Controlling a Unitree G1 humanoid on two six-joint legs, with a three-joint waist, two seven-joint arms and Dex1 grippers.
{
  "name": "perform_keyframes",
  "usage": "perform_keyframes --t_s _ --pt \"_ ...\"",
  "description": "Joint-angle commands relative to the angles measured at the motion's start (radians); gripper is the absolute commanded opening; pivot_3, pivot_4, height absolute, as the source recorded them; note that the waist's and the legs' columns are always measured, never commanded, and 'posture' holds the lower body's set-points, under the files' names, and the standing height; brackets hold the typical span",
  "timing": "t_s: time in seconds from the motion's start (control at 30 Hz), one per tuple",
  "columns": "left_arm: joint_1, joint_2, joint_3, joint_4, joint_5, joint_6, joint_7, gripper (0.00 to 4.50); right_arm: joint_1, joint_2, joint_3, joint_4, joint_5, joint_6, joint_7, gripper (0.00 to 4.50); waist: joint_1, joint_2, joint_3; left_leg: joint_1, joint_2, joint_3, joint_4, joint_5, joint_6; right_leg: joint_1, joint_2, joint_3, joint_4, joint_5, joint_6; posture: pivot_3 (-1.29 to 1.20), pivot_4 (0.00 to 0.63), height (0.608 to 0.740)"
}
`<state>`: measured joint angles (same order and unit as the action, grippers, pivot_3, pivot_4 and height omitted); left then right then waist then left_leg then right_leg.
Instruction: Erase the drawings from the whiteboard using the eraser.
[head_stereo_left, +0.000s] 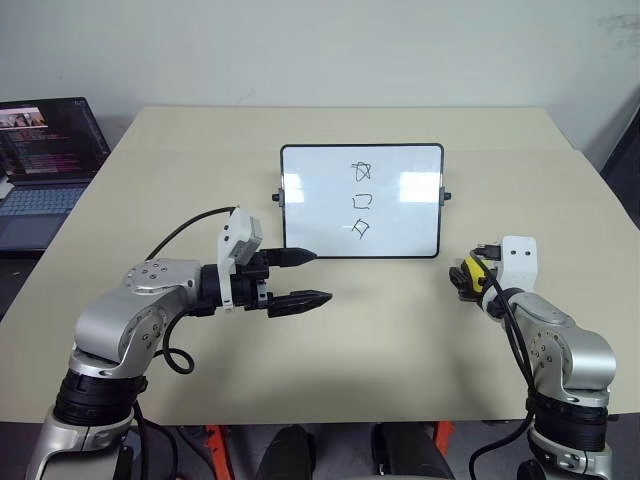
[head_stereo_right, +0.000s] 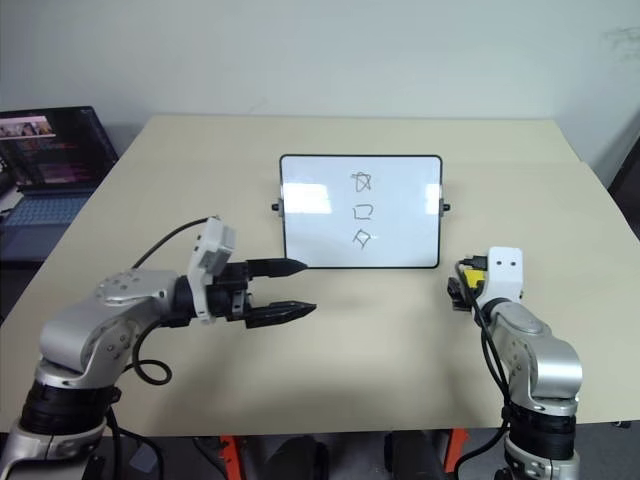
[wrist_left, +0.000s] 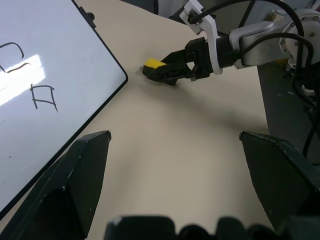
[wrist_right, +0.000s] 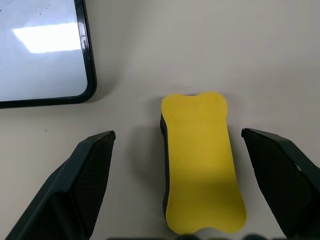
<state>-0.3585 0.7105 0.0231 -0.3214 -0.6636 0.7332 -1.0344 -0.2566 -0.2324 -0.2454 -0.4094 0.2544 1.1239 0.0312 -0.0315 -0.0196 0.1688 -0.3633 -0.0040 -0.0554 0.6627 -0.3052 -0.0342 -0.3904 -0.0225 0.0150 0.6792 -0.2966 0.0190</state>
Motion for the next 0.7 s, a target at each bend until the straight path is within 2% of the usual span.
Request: perform_keyframes --t_s 0.03,0.57,0.67,0.7 --pt "-0.015 0.01 0.01 -0.014 0.0 -0.017 0.001 4.5 -0.016 -0.002 -0.019 -0.014 -0.006 -0.021 -0.007 4.44 0.0 0.0 0.0 0.0 0.0 0.0 0.0 0.0 0.0 0.0 0.0 0.0 0.0 0.0 0.0 0.0 0.15 0.74" --pt "-0.045 0.013 -0.001 0.004 0.008 -0.018 -0.014 4.5 -0.009 0.003 -0.035 -0.018 -0.006 -0.016 -0.028 4.44 0.0 0.0 0.0 0.0 0.0 0.0 0.0 0.0 0.0 0.0 0.0 0.0 0.0 0.0 0.0 0.0 0.15 0.74" --pt "-0.053 0.014 -0.002 0.008 0.008 -0.018 -0.017 4.5 -0.007 0.007 -0.041 -0.019 -0.004 -0.014 -0.035 3.9 0.0 0.0 0.0 0.0 0.0 0.0 0.0 0.0 0.0 0.0 0.0 0.0 0.0 0.0 0.0 0.0 0.15 0.74" --pt "-0.055 0.014 -0.002 0.008 0.008 -0.017 -0.017 4.5 -0.008 0.01 -0.043 -0.019 -0.003 -0.014 -0.038 3.56 0.0 0.0 0.0 0.0 0.0 0.0 0.0 0.0 0.0 0.0 0.0 0.0 0.0 0.0 0.0 0.0 0.15 0.74"
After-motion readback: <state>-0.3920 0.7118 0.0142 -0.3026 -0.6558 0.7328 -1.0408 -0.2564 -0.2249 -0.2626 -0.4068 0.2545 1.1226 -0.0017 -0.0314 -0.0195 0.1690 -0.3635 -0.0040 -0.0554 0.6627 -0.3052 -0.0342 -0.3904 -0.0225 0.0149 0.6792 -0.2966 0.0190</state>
